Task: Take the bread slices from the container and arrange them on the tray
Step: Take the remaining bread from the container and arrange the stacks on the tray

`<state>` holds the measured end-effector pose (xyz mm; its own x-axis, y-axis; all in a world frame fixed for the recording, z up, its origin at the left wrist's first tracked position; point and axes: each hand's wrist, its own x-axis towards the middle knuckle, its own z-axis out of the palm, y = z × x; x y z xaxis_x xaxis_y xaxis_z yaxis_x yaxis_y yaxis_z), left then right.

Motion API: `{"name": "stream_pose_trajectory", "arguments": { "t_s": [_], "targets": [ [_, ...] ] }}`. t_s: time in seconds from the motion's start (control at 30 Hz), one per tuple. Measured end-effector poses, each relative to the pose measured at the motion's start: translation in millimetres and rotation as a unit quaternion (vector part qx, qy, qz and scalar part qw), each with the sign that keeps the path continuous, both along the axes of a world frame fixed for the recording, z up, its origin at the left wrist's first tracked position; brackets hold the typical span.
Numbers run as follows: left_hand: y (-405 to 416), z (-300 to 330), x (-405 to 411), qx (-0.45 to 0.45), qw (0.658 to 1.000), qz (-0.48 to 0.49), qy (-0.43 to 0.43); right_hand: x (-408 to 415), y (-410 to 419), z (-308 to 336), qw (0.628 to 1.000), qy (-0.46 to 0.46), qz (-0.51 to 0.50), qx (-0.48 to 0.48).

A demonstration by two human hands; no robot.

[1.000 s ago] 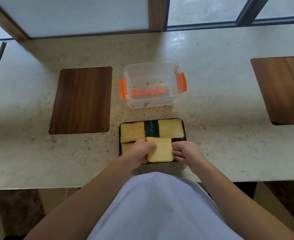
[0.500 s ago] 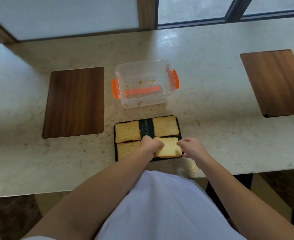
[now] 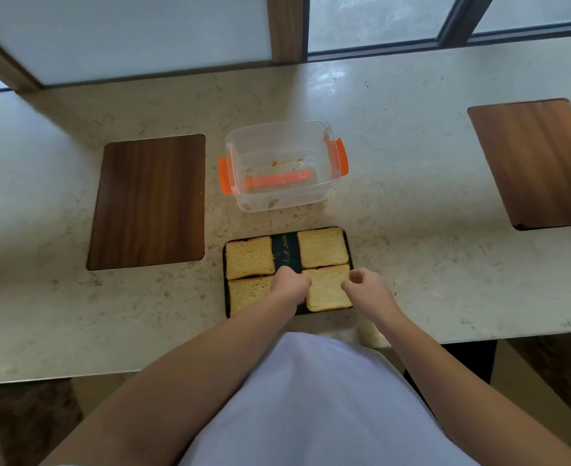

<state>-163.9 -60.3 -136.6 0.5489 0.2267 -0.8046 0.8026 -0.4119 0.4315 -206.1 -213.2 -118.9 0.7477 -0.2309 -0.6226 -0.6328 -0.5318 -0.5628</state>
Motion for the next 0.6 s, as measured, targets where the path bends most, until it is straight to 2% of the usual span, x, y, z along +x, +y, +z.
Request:
{"name": "stream_pose_trajectory", "arguments": {
  "t_s": [0.27, 0.43, 0.5, 0.6],
  "targets": [
    [-4, 7, -2, 0.008, 0.998, -0.067, -0.010, 0, 3, 1, 0.998, 0.011, 0.048, -0.045],
    [3, 7, -5, -0.017, 0.996, -0.089, -0.017, 5, 4, -2, 0.994, 0.037, 0.075, -0.068],
    [13, 14, -5, -0.041, 0.995, -0.087, -0.033, 7, 5, 1, 0.998, 0.000, 0.045, -0.048],
    [47, 30, 3, -0.113, 0.990, -0.079, -0.032, 11, 11, 11, 0.993, -0.111, -0.025, -0.026]
  ]
}}
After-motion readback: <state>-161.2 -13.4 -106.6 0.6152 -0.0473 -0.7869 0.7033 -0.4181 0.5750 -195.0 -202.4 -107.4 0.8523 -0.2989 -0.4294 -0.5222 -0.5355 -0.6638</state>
